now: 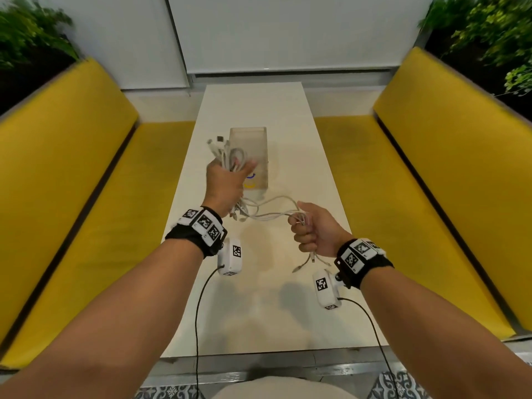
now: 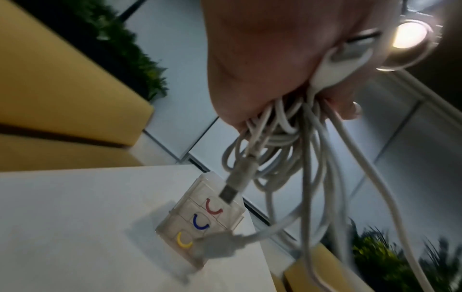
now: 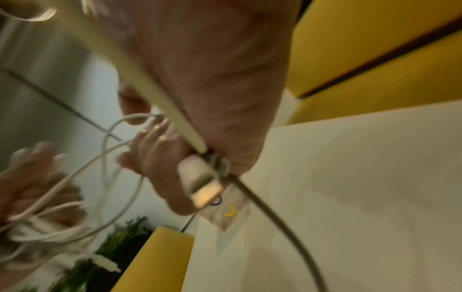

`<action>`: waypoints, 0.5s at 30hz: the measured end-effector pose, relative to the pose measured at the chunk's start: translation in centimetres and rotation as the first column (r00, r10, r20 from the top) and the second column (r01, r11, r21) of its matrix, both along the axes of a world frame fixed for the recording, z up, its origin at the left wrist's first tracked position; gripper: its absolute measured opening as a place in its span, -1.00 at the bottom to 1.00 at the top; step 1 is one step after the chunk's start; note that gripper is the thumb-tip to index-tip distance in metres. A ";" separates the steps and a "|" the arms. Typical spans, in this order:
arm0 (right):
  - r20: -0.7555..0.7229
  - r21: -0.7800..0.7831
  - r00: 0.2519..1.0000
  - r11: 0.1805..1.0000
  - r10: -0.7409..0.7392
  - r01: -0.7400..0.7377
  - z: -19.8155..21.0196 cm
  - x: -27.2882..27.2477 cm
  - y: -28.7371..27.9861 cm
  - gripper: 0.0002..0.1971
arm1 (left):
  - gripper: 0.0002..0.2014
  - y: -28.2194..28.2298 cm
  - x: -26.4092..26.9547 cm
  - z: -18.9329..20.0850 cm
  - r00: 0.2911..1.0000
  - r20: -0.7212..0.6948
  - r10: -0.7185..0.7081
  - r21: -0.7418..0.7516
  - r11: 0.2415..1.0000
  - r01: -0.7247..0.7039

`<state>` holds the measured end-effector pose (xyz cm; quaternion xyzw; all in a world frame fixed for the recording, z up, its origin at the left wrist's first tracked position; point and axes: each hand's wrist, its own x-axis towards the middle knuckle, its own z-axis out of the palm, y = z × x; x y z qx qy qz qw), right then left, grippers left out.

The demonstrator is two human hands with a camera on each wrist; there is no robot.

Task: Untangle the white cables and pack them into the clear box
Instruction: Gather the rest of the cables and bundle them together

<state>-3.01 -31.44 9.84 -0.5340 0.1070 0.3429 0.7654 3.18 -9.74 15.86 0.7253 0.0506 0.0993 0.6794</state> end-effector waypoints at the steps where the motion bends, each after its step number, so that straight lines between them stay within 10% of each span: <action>1: 0.050 -0.140 0.998 0.990 0.026 -0.019 0.7 0.2 0.6 -0.60 | -0.68 -0.4 -0.3 -0.1 0.999 0.005 -0.052 0.046 0.998 0.052; 6: 0.204 -0.665 0.860 0.711 0.467 -0.228 6.2 1.0 3.1 -0.56 | -0.50 -1.9 -1.9 -1.9 0.950 -0.084 -0.301 0.182 0.933 0.312; 15: 0.025 -0.251 0.751 0.732 0.659 -0.634 11.9 4.7 0.7 -0.74 | -0.21 -2.0 -3.4 -2.1 0.845 -0.181 -0.502 -0.133 0.864 0.485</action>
